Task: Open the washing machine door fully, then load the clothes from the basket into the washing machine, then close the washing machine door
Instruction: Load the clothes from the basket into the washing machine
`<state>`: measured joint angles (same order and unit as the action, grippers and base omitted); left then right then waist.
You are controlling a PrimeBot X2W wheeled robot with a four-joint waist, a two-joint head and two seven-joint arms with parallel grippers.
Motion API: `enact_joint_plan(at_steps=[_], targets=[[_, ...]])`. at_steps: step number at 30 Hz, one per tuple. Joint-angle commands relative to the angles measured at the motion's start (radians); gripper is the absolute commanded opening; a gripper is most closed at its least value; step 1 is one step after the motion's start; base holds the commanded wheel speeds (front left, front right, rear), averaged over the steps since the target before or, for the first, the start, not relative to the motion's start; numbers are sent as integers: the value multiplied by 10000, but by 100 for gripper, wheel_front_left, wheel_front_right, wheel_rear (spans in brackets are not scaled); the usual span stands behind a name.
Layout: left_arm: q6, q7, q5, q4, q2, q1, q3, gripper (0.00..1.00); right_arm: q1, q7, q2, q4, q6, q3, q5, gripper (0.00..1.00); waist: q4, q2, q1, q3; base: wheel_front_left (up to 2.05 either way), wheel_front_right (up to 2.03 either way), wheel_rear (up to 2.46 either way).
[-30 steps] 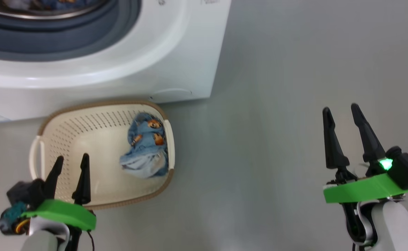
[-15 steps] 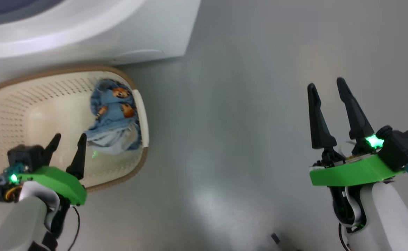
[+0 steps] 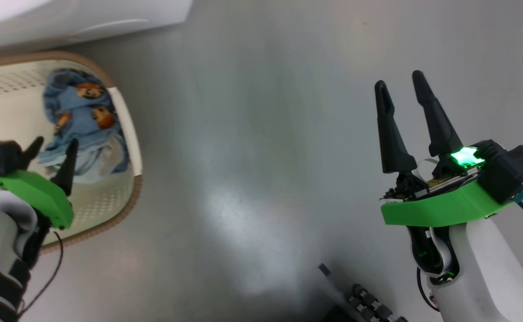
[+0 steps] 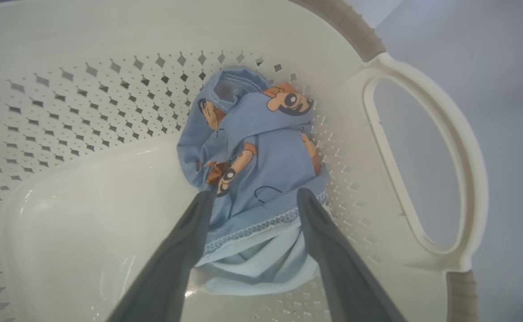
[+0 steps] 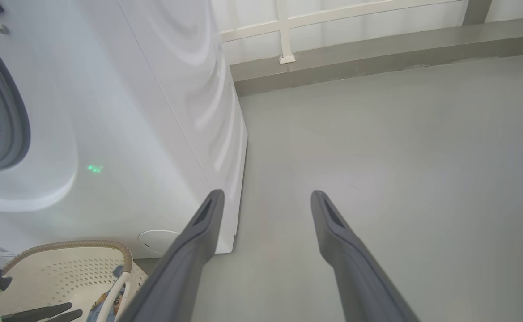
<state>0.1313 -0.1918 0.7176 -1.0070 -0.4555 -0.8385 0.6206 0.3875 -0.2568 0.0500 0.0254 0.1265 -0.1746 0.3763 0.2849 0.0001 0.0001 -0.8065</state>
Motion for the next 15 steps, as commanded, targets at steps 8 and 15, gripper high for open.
enact_joint_plan(at_steps=[8,15], targets=[[-6,627,1343,267,-1082,-601,952,100,-144,-49,4,-357,42,-418,333,100,869,-1,-1,-832,0,0,0],[-6,970,2201,346,-1534,-1085,1894,100,-156,-49,3,-496,42,-520,450,100,1101,-1,-1,-1071,0,0,0]])
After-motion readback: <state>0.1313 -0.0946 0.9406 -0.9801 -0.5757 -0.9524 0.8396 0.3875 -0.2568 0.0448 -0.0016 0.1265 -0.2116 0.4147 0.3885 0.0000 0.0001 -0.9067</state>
